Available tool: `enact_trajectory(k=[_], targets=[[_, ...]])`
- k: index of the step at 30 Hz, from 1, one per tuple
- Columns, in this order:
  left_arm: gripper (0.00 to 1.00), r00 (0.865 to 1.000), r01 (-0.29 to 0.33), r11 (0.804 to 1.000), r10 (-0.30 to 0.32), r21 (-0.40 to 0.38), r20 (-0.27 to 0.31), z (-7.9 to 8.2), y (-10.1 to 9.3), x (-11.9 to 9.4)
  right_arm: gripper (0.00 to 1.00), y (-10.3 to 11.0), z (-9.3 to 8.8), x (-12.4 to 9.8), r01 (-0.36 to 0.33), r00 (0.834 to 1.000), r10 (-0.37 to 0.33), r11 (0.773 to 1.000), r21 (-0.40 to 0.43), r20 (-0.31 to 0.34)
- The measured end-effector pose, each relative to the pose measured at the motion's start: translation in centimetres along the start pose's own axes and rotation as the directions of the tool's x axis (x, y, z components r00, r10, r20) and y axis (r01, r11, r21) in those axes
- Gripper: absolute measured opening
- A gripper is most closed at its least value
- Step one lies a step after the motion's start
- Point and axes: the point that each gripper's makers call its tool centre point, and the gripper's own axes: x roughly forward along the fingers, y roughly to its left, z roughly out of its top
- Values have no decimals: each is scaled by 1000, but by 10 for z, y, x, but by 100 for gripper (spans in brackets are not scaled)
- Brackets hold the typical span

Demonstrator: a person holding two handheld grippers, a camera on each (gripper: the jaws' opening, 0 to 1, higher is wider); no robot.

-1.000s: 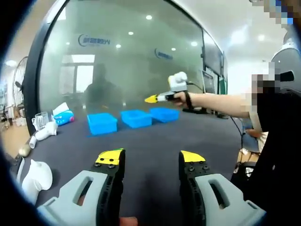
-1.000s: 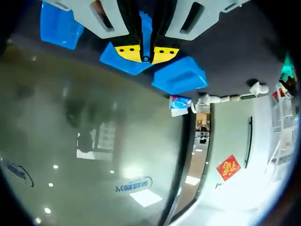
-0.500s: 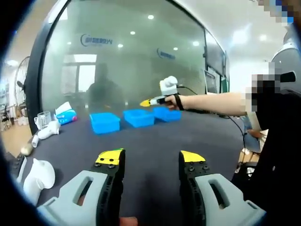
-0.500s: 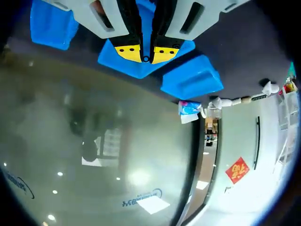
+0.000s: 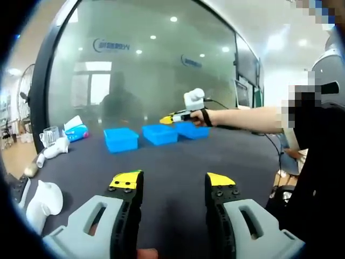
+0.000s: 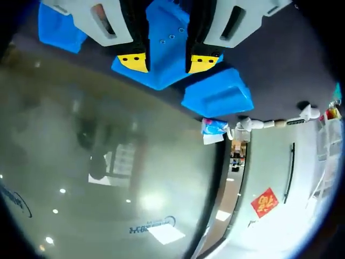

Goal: Sort the screws, nuts, and washers into the corresponding bins

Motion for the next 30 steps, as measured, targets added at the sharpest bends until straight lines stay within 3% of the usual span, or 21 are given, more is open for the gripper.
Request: enact_trajectory(k=[9,20,30], targets=[[45,1000,3,1000,-3,2,3,1,0,0,27,23,2,-35,-44,998,44,999,-5,36],[45,1000,4,1000,-4,7,6,1,-1,-3,27,58,4,-134,-76,986,72,997,18,150],[45,1000,14,1000,-14,13,13,5,-6,-2,28,96,-27,-218,-93,981,85,995,42,174]])
